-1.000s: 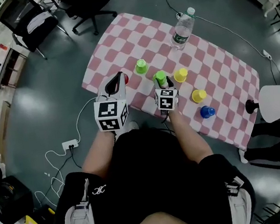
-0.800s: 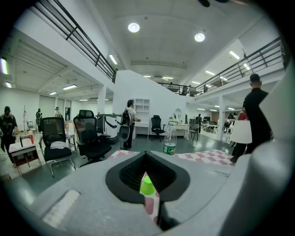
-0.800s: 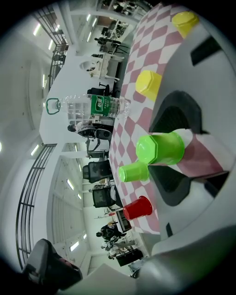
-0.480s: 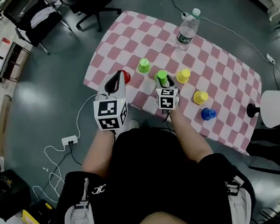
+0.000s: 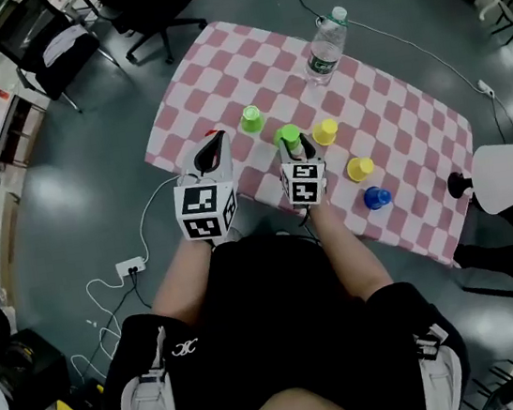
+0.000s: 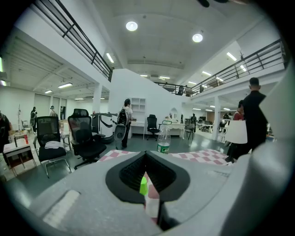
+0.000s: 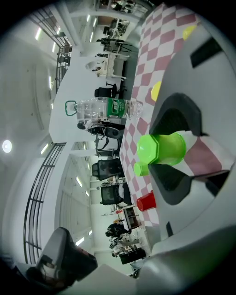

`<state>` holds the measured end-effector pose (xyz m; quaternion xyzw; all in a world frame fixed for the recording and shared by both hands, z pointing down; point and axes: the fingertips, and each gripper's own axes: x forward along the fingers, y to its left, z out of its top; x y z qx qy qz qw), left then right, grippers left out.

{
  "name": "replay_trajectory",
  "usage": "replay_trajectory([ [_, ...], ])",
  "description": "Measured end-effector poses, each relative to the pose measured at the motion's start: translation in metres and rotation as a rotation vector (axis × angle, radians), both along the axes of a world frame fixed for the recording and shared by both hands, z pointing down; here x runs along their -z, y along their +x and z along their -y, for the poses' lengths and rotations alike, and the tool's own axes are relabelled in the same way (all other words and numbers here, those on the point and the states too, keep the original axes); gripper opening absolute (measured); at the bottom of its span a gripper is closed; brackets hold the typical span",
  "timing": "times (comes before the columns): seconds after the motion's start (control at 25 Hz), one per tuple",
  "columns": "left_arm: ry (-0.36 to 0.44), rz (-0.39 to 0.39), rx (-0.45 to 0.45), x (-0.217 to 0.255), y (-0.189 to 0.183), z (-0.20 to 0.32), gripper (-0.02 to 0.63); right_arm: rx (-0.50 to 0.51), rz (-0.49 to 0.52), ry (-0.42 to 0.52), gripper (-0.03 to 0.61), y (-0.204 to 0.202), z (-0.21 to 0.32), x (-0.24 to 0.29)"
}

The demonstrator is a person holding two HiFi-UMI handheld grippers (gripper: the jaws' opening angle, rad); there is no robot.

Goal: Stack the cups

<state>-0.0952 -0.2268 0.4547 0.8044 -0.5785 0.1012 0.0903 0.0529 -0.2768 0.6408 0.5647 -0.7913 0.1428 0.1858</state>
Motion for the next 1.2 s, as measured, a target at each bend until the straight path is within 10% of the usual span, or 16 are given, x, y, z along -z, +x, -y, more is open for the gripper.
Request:
replay_trajectory([
  [1.2,-0.011,-0.034,-0.436,-0.013,0.024,-0.007,0.015,-0.37,-0.02,-0.034,0.201,0.019,-0.082,-0.011],
])
